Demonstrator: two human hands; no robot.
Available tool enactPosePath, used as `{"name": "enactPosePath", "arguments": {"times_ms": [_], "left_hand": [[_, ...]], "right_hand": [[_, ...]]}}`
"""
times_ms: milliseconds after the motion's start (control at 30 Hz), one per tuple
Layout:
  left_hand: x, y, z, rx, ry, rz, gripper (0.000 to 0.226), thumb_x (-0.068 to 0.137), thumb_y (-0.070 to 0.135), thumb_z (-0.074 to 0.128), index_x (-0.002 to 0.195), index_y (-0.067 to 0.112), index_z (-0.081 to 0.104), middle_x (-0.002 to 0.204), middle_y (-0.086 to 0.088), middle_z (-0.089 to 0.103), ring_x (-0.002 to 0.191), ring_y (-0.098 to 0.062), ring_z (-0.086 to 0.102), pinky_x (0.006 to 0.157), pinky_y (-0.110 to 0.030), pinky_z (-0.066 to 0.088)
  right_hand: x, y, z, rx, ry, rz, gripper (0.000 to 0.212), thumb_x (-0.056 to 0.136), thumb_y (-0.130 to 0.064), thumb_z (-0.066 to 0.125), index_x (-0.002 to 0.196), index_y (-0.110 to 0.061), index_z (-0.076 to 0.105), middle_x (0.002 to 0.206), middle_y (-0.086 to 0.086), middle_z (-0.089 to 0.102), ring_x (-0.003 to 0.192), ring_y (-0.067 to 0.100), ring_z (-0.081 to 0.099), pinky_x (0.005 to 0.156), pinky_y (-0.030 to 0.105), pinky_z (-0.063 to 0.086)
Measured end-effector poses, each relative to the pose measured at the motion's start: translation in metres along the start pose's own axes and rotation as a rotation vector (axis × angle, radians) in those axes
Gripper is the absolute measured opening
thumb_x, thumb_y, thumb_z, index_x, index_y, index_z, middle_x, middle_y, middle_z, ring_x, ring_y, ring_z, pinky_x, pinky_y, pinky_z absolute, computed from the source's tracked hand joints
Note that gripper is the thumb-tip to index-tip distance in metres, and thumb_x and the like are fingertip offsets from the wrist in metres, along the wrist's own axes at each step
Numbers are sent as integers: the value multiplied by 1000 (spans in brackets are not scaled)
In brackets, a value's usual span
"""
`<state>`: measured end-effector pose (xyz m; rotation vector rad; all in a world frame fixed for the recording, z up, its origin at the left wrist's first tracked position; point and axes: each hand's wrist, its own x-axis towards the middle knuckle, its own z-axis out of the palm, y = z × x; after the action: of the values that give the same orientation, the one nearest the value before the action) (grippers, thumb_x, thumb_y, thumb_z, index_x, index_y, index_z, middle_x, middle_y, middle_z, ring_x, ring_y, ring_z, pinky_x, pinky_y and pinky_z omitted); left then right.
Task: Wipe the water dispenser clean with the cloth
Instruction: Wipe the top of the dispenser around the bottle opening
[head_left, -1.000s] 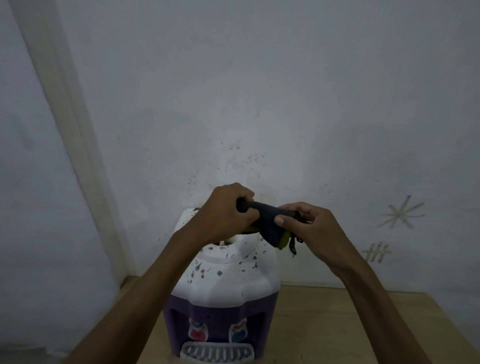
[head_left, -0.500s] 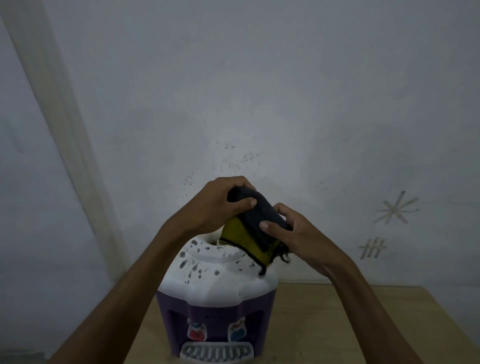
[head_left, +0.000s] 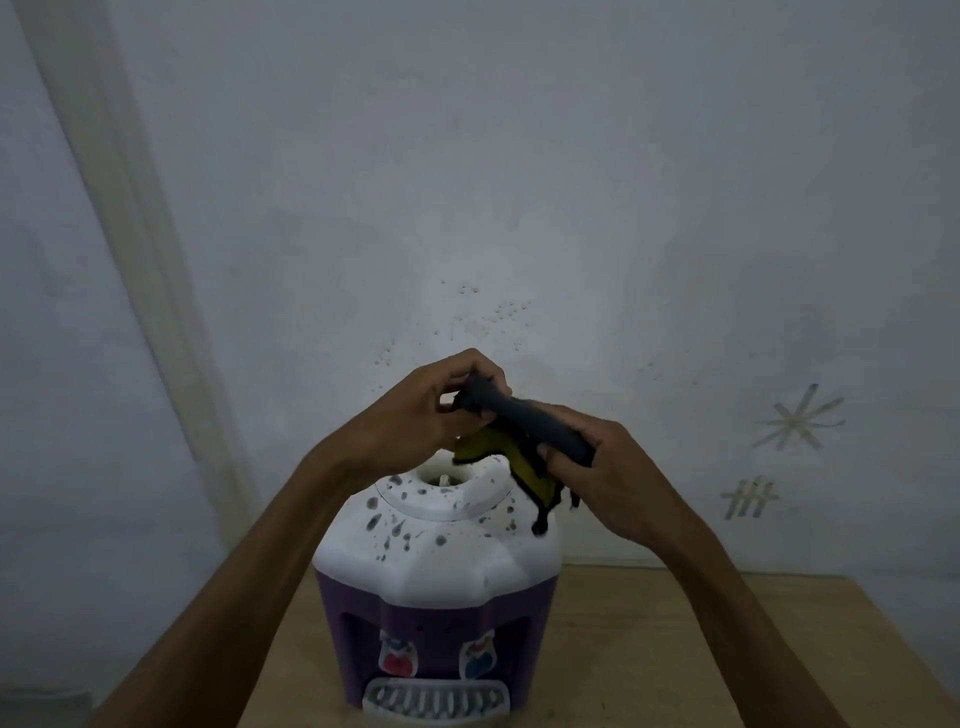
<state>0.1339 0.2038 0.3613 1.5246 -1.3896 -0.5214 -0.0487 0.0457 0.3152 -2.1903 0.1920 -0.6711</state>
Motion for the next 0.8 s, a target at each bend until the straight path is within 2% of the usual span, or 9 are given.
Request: {"name": "enactPosePath", "arguments": {"times_ms": [100, 233, 367, 467, 533, 600, 667, 733, 800], "left_hand": [[-2, 0, 4, 4, -20, -21, 21, 105, 5, 54, 114, 22, 58, 117, 3, 63, 109, -17, 65, 79, -40, 64], [-8, 2, 2, -109, -71, -6, 27, 102, -6, 53, 117, 15, 58, 125, 0, 65, 118, -22, 64, 89, -38, 61], [-9, 4, 3, -431, -108, -62, 20, 99, -7, 52, 114, 4, 61, 128, -21, 63, 123, -34, 63, 97, -40, 56], [-8, 6, 6, -389, -96, -81, 14, 103, 13, 57, 110, 5, 67, 125, -14, 69, 121, -31, 64, 102, -43, 54], [-8, 5, 5, -237, -67, -85, 14, 102, 7, 59, 109, 8, 70, 124, -5, 72, 119, -25, 66, 107, -47, 52], [-9, 5, 4, -166, -90, -95, 21, 99, 0, 60, 111, 12, 73, 122, -1, 73, 118, -21, 67, 106, -47, 53], [-11, 8, 6, -165, -151, -99, 23, 98, -1, 62, 116, 11, 71, 121, -5, 72, 116, -22, 68, 103, -42, 56], [-10, 12, 10, -180, -190, -89, 28, 97, 2, 66, 124, 11, 64, 122, -10, 71, 114, -26, 69, 99, -41, 57], [-8, 15, 15, -183, -175, -102, 33, 96, 9, 71, 127, 18, 60, 122, -8, 70, 113, -26, 70, 100, -47, 57]], "right_hand": [[2, 13, 9, -364, 166, -254, 48, 99, -20, 57, 146, -31, 53, 102, -10, 63, 79, 4, 55, 69, 12, 45], [-2, 24, 13, -635, 257, -368, 54, 100, -26, 56, 153, -21, 49, 115, 3, 62, 90, 16, 59, 64, 28, 57], [-8, 19, 14, -691, 311, -407, 51, 108, -42, 38, 154, -21, 47, 127, 5, 58, 102, 18, 63, 74, 21, 56], [-15, 17, 16, -648, 234, -354, 54, 108, -50, 31, 158, -31, 35, 143, 4, 47, 108, 16, 63, 78, 22, 61], [-23, 13, 15, -557, 122, -270, 61, 103, -48, 48, 160, -40, 27, 151, -4, 34, 117, 9, 58, 82, 23, 61], [-29, 6, 12, -357, 49, -174, 65, 97, -57, 58, 155, -40, 33, 152, -13, 32, 130, 7, 52, 96, 23, 55], [-30, -2, 9, -116, 45, -98, 62, 96, -65, 55, 148, -35, 40, 144, -16, 48, 133, 8, 53, 103, 27, 52], [-26, -13, 6, 170, -6, 55, 59, 98, -62, 54, 147, -34, 38, 130, -8, 65, 121, 16, 65, 95, 36, 58], [-22, -22, 6, 286, -60, 153, 46, 102, -48, 53, 144, -33, 42, 112, 5, 76, 102, 25, 75, 84, 42, 62]]}}
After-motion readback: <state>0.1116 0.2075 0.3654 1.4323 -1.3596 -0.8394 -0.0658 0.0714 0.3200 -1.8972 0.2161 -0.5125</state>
